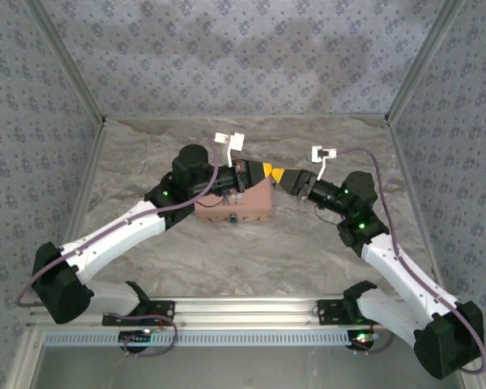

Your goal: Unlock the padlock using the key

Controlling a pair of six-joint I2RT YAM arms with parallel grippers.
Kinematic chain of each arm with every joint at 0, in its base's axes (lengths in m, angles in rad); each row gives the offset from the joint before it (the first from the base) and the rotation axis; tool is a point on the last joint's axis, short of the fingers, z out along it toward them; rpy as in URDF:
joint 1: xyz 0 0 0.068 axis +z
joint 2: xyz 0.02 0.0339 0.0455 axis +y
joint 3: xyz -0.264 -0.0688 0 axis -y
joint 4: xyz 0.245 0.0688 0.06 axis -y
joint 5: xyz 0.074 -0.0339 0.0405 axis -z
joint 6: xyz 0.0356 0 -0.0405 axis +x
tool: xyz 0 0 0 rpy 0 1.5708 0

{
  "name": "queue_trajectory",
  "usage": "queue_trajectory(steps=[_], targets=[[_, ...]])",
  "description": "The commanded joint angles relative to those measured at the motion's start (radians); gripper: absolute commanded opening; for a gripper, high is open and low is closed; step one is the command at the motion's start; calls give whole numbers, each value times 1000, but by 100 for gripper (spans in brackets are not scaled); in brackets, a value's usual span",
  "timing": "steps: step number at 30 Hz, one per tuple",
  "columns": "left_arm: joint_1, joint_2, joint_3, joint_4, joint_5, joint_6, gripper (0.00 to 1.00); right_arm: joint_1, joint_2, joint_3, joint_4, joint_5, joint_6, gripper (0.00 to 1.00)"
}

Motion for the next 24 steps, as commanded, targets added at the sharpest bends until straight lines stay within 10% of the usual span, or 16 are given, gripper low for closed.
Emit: queue_trajectory(steps=[1, 21, 24], targets=[[-9, -5, 27, 45, -9, -2, 0, 6, -4, -1, 27, -14, 1, 34], [-8, -10, 16, 62, -15, -19, 0, 13, -14, 7, 27, -33, -29, 0], [-9, -17, 13, 48, -23, -20, 23, 7, -23, 7, 21, -38, -35, 0]])
